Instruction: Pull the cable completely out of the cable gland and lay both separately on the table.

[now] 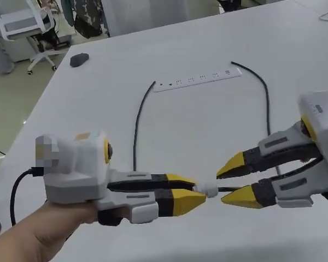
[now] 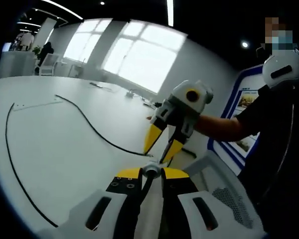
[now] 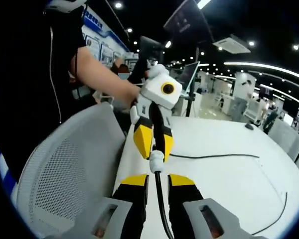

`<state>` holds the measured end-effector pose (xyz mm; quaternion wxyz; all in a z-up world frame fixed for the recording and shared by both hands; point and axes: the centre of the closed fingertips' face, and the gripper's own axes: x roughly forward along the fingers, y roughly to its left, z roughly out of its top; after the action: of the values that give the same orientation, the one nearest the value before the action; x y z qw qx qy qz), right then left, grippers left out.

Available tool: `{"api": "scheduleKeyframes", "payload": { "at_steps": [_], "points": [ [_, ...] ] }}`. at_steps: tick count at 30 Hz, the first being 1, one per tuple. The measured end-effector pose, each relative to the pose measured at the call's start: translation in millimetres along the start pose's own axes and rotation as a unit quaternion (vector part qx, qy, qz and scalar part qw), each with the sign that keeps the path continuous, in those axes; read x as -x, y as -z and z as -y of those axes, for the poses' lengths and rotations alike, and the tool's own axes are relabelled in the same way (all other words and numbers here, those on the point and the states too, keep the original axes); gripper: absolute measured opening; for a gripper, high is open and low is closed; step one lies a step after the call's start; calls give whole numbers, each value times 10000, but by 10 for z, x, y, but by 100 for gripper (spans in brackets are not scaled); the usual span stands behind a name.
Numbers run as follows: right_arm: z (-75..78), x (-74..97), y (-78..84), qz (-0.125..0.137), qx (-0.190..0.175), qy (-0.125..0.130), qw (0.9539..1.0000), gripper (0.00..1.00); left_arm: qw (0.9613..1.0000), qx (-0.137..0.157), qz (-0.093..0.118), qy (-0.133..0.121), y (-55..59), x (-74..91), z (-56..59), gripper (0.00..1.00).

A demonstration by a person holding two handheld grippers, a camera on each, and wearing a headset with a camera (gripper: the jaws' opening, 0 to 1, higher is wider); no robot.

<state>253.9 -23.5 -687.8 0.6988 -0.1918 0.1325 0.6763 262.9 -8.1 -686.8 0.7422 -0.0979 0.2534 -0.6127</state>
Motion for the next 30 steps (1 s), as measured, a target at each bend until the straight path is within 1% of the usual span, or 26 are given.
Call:
{"api": "scheduleKeyframes", "payload": {
  "at_steps": [1,4,5,6,7,8,9,10,11,13,15,18,20,21,22,23,24,26,27,29,30],
  "points": [
    [7,0,9,-15,21,12,10000,5,10000,-63,-16,-40,3,2,-1,15],
    [-9,-45,55,-165,-20,-45,9999,5,9999,-133,-65,-26,13,-9,6,15],
    [-19,-60,66,-217,-39,-70,9997,3,9998,-157,-84,-20,18,-18,16,15],
    [-26,-81,87,-305,-92,-87,9995,0,9996,-225,-157,-1,41,-29,32,15],
    [-24,-90,96,-353,-119,-93,9993,1,9995,-255,-167,1,54,-37,37,15],
    [-40,-99,74,-295,-255,-134,9991,0,9995,-253,-163,14,54,-37,39,15],
    [-52,-108,68,-303,-271,-161,9990,1,9994,-256,-210,34,67,-37,43,15],
    [-65,-125,62,-319,-218,-143,9991,1,9993,-292,-222,34,71,-41,47,15],
    [-65,-138,85,-393,-168,-134,9990,0,9991,-315,-273,0,86,-38,32,15],
    [-86,-147,105,-446,-223,-175,9986,0,9989,-362,-308,12,96,-41,34,15],
    [-94,-147,118,-471,-212,-137,9986,0,9986,-415,-335,-14,107,-42,33,15],
    [-77,-109,177,-596,-234,-20,9979,0,9980,-516,-338,-98,118,-18,12,15],
    [-44,-39,247,-661,-368,102,9971,0,9976,-560,-364,-168,137,15,-16,15],
    [-13,-6,278,-681,-468,213,9963,0,9976,-529,-382,-211,144,32,-43,15],
    [32,51,327,-682,-629,378,9950,0,9976,-435,-404,-354,148,66,-104,15],
    [44,86,370,-703,-763,431,9937,0,9977,-478,-325,-365,122,81,-116,15],
    [85,147,431,-726,-876,580,9918,0,9976,-480,-268,-414,104,112,-136,15],
    [119,235,525,-797,-1008,746,9889,0,9964,-592,-226,-559,88,145,-183,15],
    [152,302,591,-826,-1138,894,9860,0,9960,-626,-222,-594,93,161,-193,15],
    [182,395,689,-861,-1317,1036,9821,0,9956,-630,-193,-660,94,194,-220,15],
    [208,470,768,-934,-1343,1163,9797,0,9955,-634,-188,-675,93,201,-225,15]
  ]
}}
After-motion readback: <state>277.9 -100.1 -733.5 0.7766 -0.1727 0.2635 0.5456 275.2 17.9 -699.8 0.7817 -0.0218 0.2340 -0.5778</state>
